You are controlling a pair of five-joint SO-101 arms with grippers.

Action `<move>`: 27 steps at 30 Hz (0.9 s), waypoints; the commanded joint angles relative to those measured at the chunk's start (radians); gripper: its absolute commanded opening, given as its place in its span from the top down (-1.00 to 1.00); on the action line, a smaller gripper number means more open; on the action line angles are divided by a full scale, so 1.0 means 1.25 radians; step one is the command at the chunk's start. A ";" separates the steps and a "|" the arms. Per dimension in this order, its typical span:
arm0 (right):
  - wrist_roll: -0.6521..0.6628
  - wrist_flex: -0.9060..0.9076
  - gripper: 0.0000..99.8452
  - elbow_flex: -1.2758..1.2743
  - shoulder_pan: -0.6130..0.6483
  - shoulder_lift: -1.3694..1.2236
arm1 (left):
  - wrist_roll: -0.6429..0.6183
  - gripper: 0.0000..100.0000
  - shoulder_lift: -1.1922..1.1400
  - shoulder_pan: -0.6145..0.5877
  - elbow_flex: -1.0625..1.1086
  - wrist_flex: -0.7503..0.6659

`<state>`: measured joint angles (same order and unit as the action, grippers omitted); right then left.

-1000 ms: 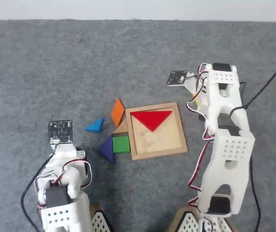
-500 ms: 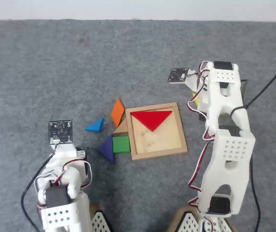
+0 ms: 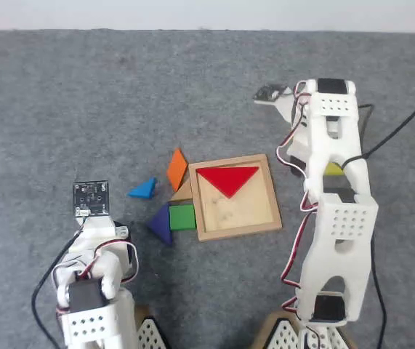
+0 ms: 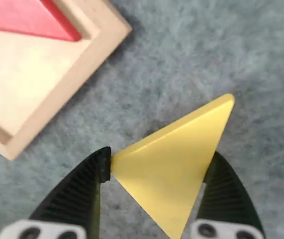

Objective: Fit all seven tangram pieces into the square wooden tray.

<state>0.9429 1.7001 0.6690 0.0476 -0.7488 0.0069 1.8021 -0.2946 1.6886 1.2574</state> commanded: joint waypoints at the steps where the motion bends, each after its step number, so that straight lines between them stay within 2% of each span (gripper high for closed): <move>1: -0.029 0.048 0.75 0.093 0.028 0.019 | 0.004 0.93 0.014 0.005 -0.004 0.002; 6: -0.026 0.061 0.75 0.108 0.126 0.019 | 0.004 0.93 0.014 0.005 -0.004 0.002; 13: 0.047 0.077 0.75 0.104 0.305 0.019 | 0.004 0.93 0.014 0.005 -0.004 0.002; 16: 0.082 0.078 0.75 0.086 0.349 0.031 | 0.004 0.93 0.014 0.005 -0.004 0.002; 22: 0.220 0.074 0.75 -0.130 0.393 0.190 | 0.004 0.93 0.014 0.005 -0.004 0.002; 27: 0.376 0.061 0.75 -0.349 0.456 0.376 | 0.004 0.93 0.014 0.005 -0.004 0.002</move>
<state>1.2958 1.7522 0.3422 0.5723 -0.4588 0.0069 1.8021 -0.2946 1.6886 1.2574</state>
